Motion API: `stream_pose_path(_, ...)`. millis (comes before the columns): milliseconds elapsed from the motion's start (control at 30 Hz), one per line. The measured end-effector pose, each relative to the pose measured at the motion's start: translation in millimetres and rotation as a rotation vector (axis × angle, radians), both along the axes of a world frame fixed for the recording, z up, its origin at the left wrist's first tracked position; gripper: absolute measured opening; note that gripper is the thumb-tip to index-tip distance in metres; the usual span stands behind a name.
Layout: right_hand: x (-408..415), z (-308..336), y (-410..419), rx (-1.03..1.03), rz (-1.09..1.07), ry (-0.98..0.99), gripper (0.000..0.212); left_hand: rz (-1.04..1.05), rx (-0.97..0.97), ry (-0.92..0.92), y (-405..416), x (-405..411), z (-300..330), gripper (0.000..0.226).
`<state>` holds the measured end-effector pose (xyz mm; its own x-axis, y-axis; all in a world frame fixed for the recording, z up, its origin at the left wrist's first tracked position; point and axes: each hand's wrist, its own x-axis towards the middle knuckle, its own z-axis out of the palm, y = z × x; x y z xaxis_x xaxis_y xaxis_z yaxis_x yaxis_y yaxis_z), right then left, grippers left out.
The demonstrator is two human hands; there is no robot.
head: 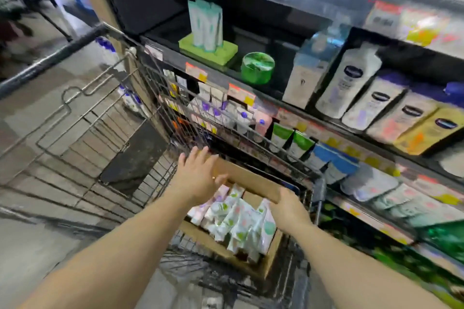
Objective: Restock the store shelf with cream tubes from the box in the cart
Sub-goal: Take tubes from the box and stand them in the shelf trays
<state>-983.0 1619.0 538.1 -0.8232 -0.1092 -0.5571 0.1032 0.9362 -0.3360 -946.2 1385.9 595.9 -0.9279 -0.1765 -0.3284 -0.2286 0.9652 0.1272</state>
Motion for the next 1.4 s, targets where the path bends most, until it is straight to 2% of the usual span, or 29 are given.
stream_pose_path(100, 10, -37, -5, 0.049, -0.08, -0.077, 0.055, -0.04, 0.02, -0.02, -8, -13, -31, 0.068)
stream_pose_path(300, 32, -123, -22, -0.062, -0.326, -0.2, 0.072, -0.114, -0.004, -0.073, -23, -15, -102, 0.068)
stream_pose_path(400, 51, -152, -29, -0.044, -0.431, -0.083, 0.059, -0.135, 0.002, -0.105, -26, -8, -130, 0.068)
stream_pose_path(467, 54, -159, -33, -0.02, -0.447, -0.009, 0.057, -0.141, -0.001, -0.142, -28, -3, -147, 0.075)
stream_pose_path(533, 49, -161, -36, 0.079, -0.421, -0.044, 0.059, -0.142, -0.014, -0.2, -32, 1, -157, 0.087)
stream_pose_path(633, 41, -161, -40, 0.307, -0.282, -0.148, 0.072, -0.114, 0.002, -0.257, -37, 4, -167, 0.07)
stream_pose_path(733, 41, -167, -40, 0.359, -0.258, -0.121, 0.078, -0.103, 0.02, -0.265, -37, 7, -173, 0.065)
stream_pose_path(967, 30, -163, -40, 0.188, -0.549, -0.183, 0.08, -0.093, 0.078, -0.266, -28, 8, -177, 0.061)
stream_pose_path(1067, 31, -161, -39, 0.175, -0.533, -0.233, 0.076, -0.103, 0.102, -0.264, -23, 8, -175, 0.061)
stream_pose_path(1200, 36, -159, -37, 0.067, -0.523, -0.238, 0.038, -0.11, 0.13, -0.292, -17, 9, -174, 0.061)
stream_pose_path(1400, 42, -137, -37, -0.102, -0.463, -0.16, 0.036, -0.116, 0.255, -0.329, -2, 6, -173, 0.06)
